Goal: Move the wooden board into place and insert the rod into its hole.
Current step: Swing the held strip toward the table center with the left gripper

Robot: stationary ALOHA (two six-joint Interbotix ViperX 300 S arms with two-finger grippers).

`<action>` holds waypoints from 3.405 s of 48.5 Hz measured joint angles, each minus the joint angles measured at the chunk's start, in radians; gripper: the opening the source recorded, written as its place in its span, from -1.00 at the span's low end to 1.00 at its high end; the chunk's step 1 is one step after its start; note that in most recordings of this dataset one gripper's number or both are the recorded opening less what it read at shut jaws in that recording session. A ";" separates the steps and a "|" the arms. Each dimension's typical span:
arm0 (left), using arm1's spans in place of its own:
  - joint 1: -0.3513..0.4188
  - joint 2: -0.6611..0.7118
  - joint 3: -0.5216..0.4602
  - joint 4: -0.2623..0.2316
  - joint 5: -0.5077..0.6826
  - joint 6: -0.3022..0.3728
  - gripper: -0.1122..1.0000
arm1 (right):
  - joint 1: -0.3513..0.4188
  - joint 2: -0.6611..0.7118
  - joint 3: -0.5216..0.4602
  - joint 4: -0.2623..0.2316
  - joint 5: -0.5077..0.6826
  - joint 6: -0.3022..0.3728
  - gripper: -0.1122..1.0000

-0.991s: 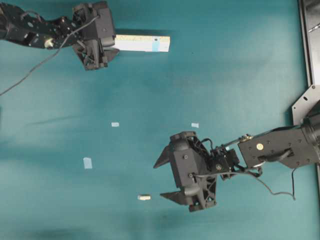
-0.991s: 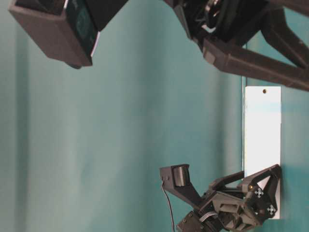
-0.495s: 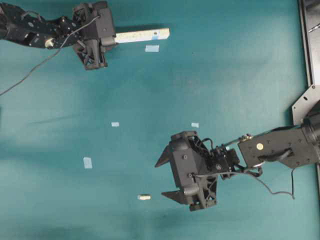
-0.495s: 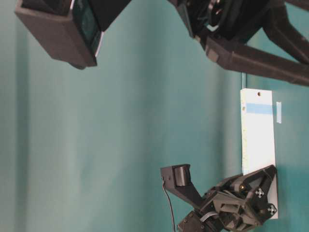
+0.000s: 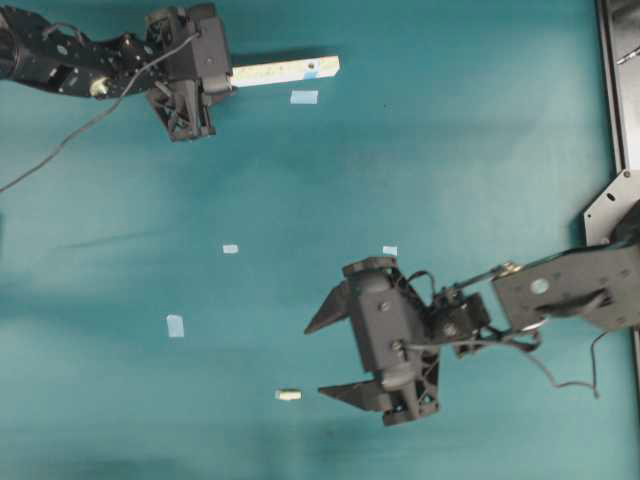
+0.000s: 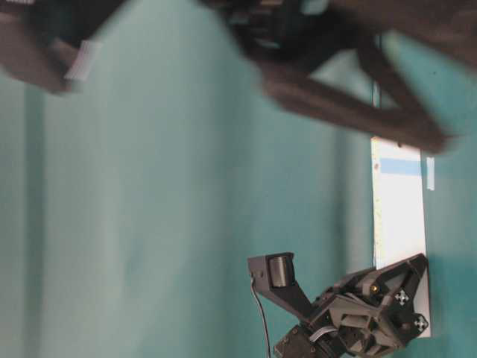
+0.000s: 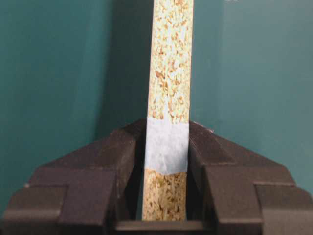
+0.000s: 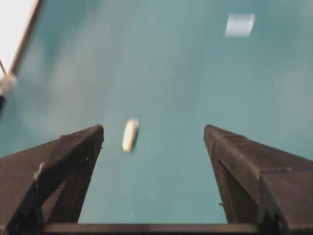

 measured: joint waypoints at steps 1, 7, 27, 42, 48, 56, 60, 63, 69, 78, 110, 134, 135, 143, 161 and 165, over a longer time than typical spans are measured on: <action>-0.002 0.000 0.002 0.000 -0.002 0.000 -0.41 | -0.002 -0.012 -0.005 0.000 0.008 0.000 0.83; -0.006 0.000 0.000 0.000 0.000 0.002 -0.41 | -0.017 -0.081 -0.037 0.002 0.069 0.000 0.84; -0.071 -0.023 -0.029 -0.003 0.048 -0.005 -0.41 | -0.055 -0.192 -0.098 0.000 0.120 0.002 0.83; -0.206 -0.092 -0.077 -0.005 0.170 -0.189 -0.41 | -0.058 -0.196 -0.098 0.000 0.103 0.003 0.83; -0.282 -0.095 -0.097 -0.003 0.175 -0.276 -0.41 | -0.058 -0.206 -0.098 0.000 0.100 0.003 0.83; -0.387 -0.091 -0.133 -0.005 0.175 -0.356 -0.41 | -0.058 -0.221 -0.098 0.000 0.100 0.003 0.83; -0.422 -0.074 -0.161 -0.005 0.175 -0.382 -0.41 | -0.058 -0.225 -0.098 0.000 0.100 0.003 0.83; -0.439 -0.054 -0.183 -0.005 0.175 -0.397 -0.41 | -0.058 -0.225 -0.098 0.000 0.100 0.003 0.83; -0.466 0.008 -0.247 -0.005 0.175 -0.417 -0.41 | -0.058 -0.227 -0.100 0.000 0.100 0.003 0.83; -0.483 0.098 -0.347 -0.005 0.175 -0.419 -0.41 | -0.058 -0.229 -0.098 0.000 0.100 0.003 0.83; -0.477 0.278 -0.554 -0.003 0.175 -0.419 -0.41 | -0.058 -0.229 -0.098 0.000 0.098 0.003 0.83; -0.508 0.310 -0.611 -0.003 0.242 -0.419 -0.41 | -0.058 -0.229 -0.098 0.000 0.091 0.003 0.83; -0.508 0.311 -0.611 -0.003 0.244 -0.417 -0.41 | -0.058 -0.229 -0.098 0.000 0.086 0.003 0.83; -0.503 0.325 -0.621 -0.003 0.247 -0.419 -0.41 | -0.058 -0.229 -0.098 0.000 0.074 0.003 0.83; -0.503 0.333 -0.635 -0.002 0.249 -0.419 -0.35 | -0.060 -0.229 -0.098 0.000 0.072 0.003 0.83; -0.506 0.333 -0.637 -0.003 0.255 -0.417 0.11 | -0.058 -0.229 -0.098 0.000 0.072 0.003 0.83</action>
